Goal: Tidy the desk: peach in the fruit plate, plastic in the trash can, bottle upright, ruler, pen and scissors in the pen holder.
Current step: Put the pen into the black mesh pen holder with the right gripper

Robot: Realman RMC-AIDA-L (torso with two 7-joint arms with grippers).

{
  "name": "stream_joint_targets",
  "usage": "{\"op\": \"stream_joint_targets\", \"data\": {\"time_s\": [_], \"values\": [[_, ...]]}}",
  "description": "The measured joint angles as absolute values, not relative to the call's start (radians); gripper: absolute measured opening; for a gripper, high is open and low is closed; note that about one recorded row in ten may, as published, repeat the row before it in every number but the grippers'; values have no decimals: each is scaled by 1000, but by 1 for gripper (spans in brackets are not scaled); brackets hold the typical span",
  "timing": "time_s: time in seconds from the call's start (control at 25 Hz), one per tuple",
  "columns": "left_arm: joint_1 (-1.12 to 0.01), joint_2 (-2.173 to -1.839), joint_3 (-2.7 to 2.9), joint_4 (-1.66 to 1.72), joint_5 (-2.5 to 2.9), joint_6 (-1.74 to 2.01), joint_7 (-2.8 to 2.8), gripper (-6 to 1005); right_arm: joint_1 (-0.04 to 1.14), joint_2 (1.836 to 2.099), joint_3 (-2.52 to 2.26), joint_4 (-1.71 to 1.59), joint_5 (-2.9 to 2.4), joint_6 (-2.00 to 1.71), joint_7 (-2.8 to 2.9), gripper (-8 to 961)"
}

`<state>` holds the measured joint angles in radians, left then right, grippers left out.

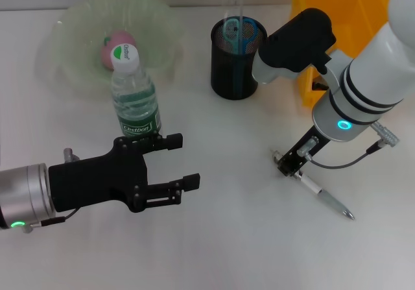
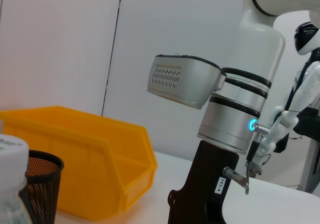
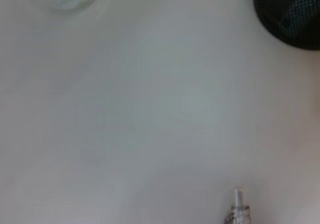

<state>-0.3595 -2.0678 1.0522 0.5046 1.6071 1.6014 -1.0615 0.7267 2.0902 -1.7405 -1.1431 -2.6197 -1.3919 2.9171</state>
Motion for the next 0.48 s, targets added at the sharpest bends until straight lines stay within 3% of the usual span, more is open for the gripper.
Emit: {"op": "stream_joint_targets", "data": {"time_s": [0.24,0.48], "values": [[-359,-2068,1050,505,1605,1603,-1061,795,701,2089,-1746,-1206,-2619,-1392,2914,176],[-357,-2067,1047,505,1602,1609,-1065,795,569,2086,-1572,-1464,-2598,-1373,2815,176]]}}
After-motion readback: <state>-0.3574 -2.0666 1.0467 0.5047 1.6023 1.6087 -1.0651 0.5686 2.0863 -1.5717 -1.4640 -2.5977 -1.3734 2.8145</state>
